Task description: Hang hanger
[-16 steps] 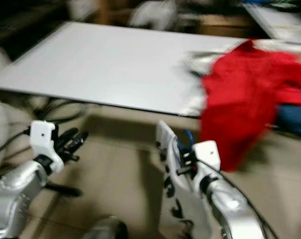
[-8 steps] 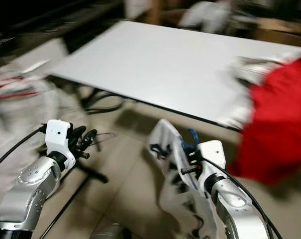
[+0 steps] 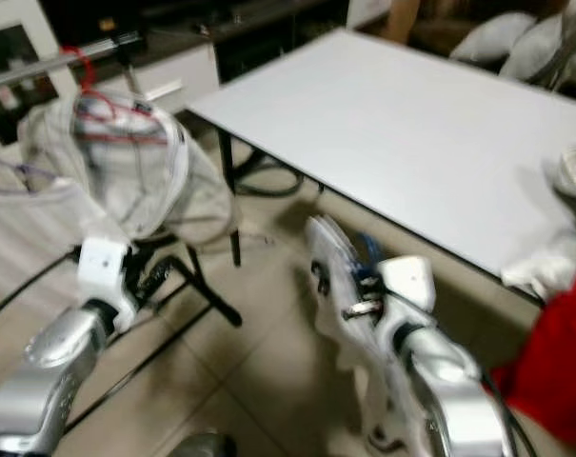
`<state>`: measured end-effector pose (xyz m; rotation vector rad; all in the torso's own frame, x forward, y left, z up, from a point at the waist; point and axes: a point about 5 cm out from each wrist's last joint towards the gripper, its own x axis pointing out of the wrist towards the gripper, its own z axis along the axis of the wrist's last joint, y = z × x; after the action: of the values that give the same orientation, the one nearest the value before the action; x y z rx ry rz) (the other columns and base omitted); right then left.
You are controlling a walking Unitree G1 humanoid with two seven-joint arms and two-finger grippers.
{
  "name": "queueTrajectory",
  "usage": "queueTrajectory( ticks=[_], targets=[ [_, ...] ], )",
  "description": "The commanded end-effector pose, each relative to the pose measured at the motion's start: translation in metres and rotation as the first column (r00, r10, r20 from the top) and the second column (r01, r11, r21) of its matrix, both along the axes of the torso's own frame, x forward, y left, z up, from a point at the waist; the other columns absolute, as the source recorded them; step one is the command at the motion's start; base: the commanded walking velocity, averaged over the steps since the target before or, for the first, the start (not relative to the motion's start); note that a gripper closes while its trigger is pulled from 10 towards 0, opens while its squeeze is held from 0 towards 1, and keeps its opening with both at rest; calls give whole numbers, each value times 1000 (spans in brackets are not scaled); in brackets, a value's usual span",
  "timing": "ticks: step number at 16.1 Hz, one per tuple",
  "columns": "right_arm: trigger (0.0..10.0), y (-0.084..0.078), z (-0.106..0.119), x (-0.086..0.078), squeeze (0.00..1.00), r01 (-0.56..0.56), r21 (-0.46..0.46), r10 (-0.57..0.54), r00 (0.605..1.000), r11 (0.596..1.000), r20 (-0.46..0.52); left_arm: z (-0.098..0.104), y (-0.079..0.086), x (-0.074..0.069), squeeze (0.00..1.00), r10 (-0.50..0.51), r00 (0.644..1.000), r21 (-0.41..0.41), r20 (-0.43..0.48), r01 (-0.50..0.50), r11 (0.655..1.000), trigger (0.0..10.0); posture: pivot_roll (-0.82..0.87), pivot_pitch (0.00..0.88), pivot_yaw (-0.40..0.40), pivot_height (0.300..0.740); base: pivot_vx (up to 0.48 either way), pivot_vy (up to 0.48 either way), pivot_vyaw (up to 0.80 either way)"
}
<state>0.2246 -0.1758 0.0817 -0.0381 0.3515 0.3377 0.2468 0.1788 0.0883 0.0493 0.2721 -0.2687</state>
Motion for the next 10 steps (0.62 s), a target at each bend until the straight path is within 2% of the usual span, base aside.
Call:
queueTrajectory(
  ticks=[1,5,10],
  targets=[
    [10000,-3,0,-2,0,-9,-4,9,1000,1000,3,3,-6,0,0,-20,1000,-6,12,20,1000,10000,-18,0,22,740,0,0,800],
    [10000,-6,-4,-7,0,14,3,-14,1000,1000,-20,1,-6,2,0,-27,1000,2,15,27,1000,10000,-29,0,40,740,0,0,800],
    [10000,-2,-3,-12,0,-12,10,12,1000,1000,-14,0,-11,4,0,-43,999,18,20,43,999,10000,-48,0,46,740,0,0,800]
  ],
)
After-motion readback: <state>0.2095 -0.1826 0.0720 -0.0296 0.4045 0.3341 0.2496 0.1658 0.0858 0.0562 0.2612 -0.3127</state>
